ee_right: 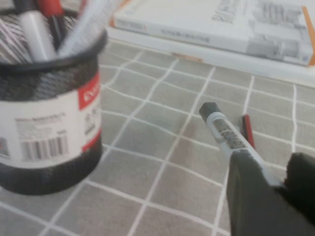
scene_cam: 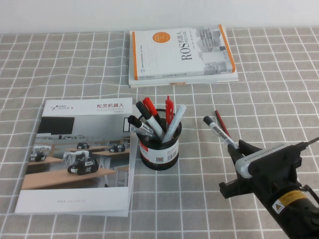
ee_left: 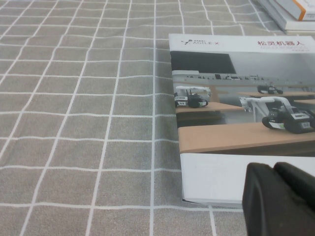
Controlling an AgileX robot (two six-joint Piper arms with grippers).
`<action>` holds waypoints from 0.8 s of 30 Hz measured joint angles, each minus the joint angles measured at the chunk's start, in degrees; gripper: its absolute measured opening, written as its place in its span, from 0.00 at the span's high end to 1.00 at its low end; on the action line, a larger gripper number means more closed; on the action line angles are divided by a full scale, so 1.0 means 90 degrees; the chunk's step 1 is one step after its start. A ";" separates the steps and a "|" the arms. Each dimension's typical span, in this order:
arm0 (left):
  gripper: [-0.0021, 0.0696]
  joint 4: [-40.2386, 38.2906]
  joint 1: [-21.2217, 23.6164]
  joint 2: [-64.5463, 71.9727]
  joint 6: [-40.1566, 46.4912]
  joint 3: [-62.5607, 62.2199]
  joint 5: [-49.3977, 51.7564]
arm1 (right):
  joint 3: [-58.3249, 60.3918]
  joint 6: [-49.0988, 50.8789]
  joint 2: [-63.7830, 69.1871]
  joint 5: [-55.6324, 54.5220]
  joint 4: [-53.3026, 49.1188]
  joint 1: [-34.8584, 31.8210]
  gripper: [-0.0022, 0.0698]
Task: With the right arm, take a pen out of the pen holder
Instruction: Place the pen on the table
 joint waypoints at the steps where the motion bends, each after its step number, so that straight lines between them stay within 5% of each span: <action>1: 0.98 0.0000 0.0000 0.0000 0.0000 0.0000 0.0000 | -0.0029 0.0001 0.0067 0.0000 0.0054 0.0000 0.82; 24: 0.98 0.0000 0.0000 0.0000 0.0000 0.0000 0.0000 | -0.0863 -0.0390 0.0596 0.0525 0.0535 0.0000 0.82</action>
